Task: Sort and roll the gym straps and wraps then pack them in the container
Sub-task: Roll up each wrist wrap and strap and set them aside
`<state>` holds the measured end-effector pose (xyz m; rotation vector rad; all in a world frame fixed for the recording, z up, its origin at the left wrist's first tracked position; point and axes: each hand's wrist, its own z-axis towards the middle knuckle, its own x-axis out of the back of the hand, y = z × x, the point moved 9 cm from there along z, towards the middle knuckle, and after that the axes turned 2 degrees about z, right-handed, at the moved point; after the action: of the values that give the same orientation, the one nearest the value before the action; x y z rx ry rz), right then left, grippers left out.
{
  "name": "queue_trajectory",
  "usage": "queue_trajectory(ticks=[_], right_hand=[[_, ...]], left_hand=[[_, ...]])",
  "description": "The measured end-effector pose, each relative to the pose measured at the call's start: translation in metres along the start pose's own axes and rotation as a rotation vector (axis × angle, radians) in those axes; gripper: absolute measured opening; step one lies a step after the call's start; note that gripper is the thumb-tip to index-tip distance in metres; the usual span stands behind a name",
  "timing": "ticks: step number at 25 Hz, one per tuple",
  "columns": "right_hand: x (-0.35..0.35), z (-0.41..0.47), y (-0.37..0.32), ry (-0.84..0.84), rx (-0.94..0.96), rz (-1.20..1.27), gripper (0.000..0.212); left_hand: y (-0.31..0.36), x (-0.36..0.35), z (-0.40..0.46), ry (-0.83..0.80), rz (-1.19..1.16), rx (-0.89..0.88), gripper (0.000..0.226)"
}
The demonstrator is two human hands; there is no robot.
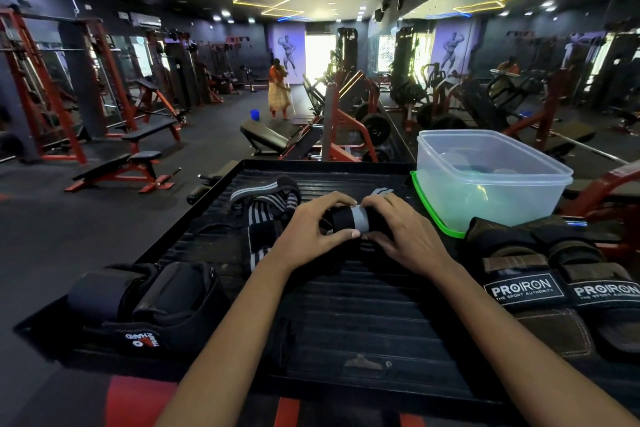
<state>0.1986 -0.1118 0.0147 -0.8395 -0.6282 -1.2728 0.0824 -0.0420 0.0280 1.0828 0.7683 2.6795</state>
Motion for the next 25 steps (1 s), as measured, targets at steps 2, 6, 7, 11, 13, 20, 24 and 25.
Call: queue_trajectory(ticks=[2, 6, 7, 11, 13, 20, 24, 25], right_hand=[[0.000, 0.000, 0.001, 0.006, -0.004, 0.019, 0.046], [0.000, -0.001, -0.002, 0.010, 0.008, 0.064, 0.048], [0.001, -0.001, -0.002, 0.013, 0.009, 0.074, 0.051], [0.000, 0.000, -0.002, 0.006, 0.016, 0.036, 0.051], [0.001, 0.000, -0.001, 0.019, 0.010, 0.027, 0.048], [0.002, -0.001, -0.004, 0.018, 0.027, 0.100, 0.052], [0.000, 0.000, -0.004, 0.008, 0.020, 0.037, 0.053], [0.000, 0.000, -0.003, 0.009, 0.019, 0.022, 0.050]], left_hand=[[0.002, -0.002, 0.001, -0.016, 0.043, -0.033, 0.043], [0.003, 0.003, 0.001, 0.025, 0.032, -0.038, 0.041], [0.002, 0.003, 0.001, 0.033, 0.020, -0.034, 0.040], [-0.002, 0.000, 0.000, 0.011, -0.006, 0.005, 0.039], [-0.002, -0.003, 0.001, -0.013, 0.016, -0.002, 0.041], [0.003, 0.005, 0.001, 0.040, 0.024, -0.014, 0.040], [-0.001, 0.004, -0.001, 0.032, -0.019, 0.043, 0.038], [-0.001, 0.002, -0.001, 0.020, -0.024, 0.043, 0.037]])
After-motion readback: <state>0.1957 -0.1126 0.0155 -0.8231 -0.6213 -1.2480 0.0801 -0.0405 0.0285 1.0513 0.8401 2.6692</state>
